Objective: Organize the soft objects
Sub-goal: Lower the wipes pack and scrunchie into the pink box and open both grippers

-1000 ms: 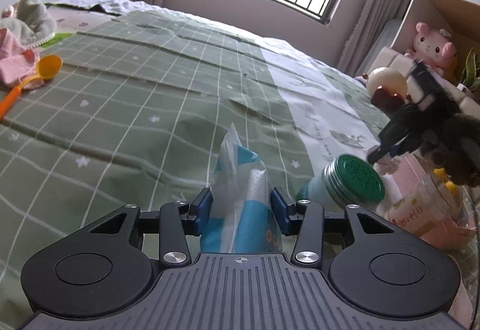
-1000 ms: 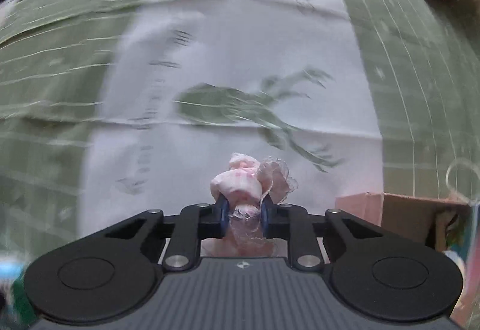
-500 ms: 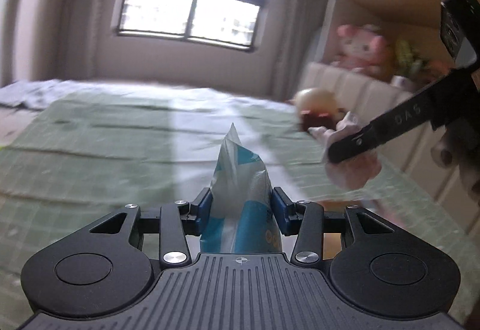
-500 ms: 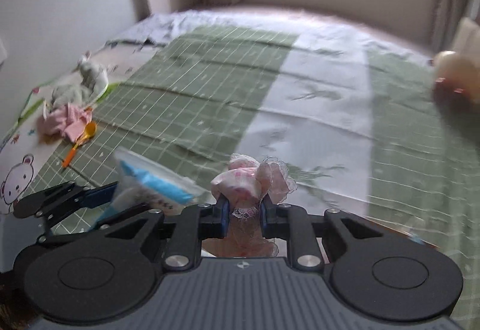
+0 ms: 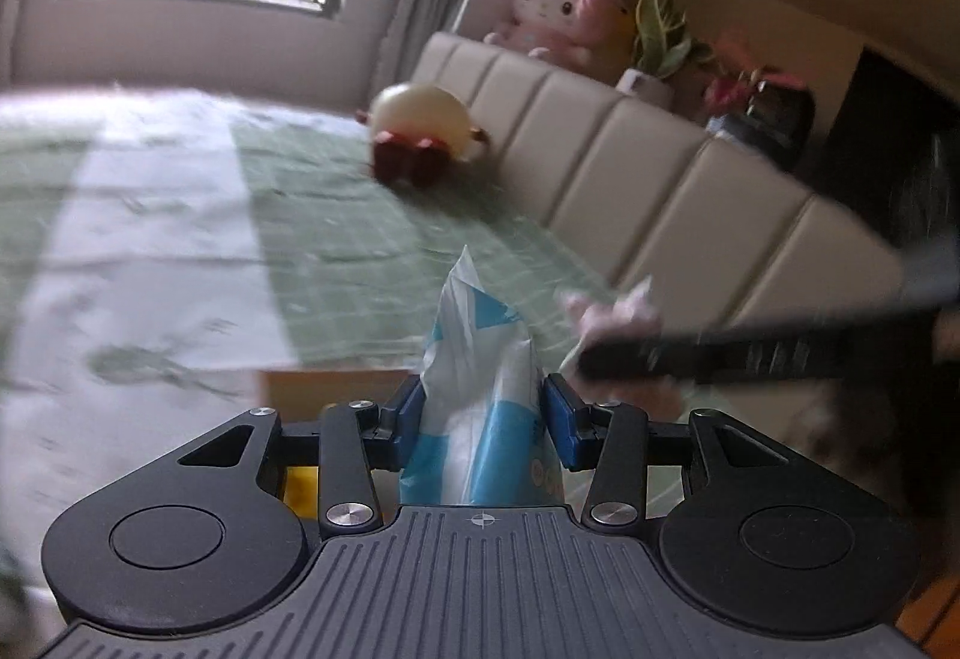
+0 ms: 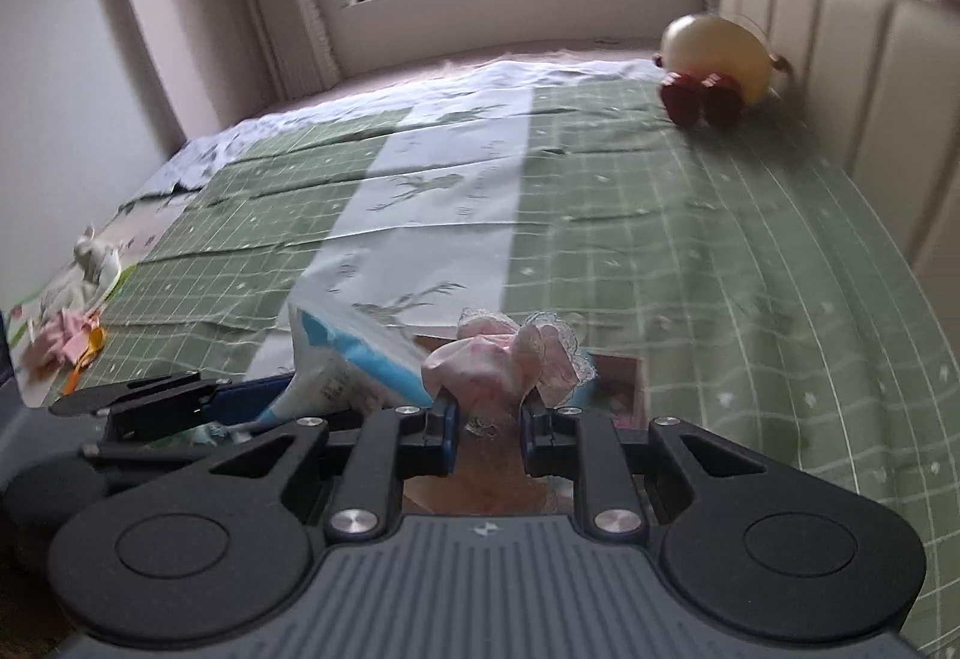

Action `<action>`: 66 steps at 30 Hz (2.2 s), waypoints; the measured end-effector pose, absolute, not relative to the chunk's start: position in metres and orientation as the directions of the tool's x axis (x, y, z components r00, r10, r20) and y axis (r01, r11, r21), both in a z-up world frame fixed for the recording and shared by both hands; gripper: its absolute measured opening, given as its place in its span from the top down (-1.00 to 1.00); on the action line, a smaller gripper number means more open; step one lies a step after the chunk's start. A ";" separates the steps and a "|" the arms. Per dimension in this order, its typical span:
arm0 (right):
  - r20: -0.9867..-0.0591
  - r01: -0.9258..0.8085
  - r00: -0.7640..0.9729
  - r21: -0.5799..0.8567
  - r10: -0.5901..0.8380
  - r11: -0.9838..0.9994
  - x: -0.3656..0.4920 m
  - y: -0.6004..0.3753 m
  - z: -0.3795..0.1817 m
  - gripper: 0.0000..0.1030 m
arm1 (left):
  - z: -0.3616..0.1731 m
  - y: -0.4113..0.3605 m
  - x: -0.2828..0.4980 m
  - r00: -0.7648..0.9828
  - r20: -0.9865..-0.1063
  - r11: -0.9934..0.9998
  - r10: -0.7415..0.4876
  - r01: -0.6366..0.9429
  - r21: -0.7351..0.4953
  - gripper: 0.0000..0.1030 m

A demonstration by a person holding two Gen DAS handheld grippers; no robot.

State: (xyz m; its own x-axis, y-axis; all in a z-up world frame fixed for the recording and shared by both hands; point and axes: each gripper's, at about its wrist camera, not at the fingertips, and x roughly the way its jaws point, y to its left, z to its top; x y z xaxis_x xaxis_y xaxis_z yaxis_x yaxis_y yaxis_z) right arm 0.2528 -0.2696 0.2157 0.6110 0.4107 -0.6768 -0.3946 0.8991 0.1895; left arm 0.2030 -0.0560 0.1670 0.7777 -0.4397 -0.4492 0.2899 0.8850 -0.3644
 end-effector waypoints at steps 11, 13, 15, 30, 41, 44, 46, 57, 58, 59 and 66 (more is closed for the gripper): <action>-0.722 -0.358 0.561 0.230 0.406 0.905 0.286 -0.278 0.099 0.63 | 0.113 -0.083 0.272 0.759 -0.576 0.953 -0.304 0.233 -0.195 0.06; -0.739 -0.377 0.534 0.226 0.410 0.898 0.288 -0.265 0.081 0.63 | 0.114 -0.086 0.274 0.752 -0.589 0.955 -0.295 0.248 -0.162 0.06; -0.726 -0.383 0.542 0.235 0.423 0.893 0.288 -0.258 0.075 0.63 | 0.116 -0.091 0.274 0.758 -0.601 0.963 -0.254 0.256 -0.084 0.06; -0.680 -0.460 0.584 0.173 0.443 0.871 0.253 -0.264 0.094 0.20 | 0.123 -0.103 0.256 0.792 -0.568 0.966 -0.222 0.259 -0.017 -0.13; -0.596 -0.446 0.619 0.271 0.512 0.853 0.232 -0.274 0.107 0.18 | 0.146 -0.087 0.233 0.827 -0.516 0.968 -0.225 0.250 -0.021 -0.09; -0.616 -0.416 0.636 0.233 0.464 0.879 0.235 -0.266 0.099 0.18 | 0.133 -0.094 0.235 0.800 -0.560 0.964 -0.215 0.265 0.008 0.20; -0.649 -0.401 0.630 0.198 0.426 0.895 0.239 -0.261 0.088 0.19 | 0.119 -0.102 0.240 0.778 -0.600 0.962 -0.186 0.269 0.051 0.45; -0.549 -0.384 0.656 0.349 0.518 0.855 0.237 -0.300 0.105 0.09 | 0.095 -0.087 0.248 0.773 -0.607 0.971 -0.184 0.238 0.008 0.50; -0.543 -0.357 0.672 0.358 0.503 0.863 0.244 -0.300 0.106 0.09 | 0.096 -0.087 0.248 0.774 -0.604 0.971 -0.190 0.239 0.001 0.50; -0.541 -0.335 0.683 0.364 0.490 0.869 0.251 -0.298 0.106 0.09 | 0.096 -0.086 0.247 0.774 -0.602 0.971 -0.195 0.241 -0.005 0.50; -0.633 -0.254 0.600 0.429 0.490 0.867 0.309 -0.262 0.077 0.22 | 0.104 -0.074 0.231 0.781 -0.585 0.968 -0.218 0.247 -0.031 0.50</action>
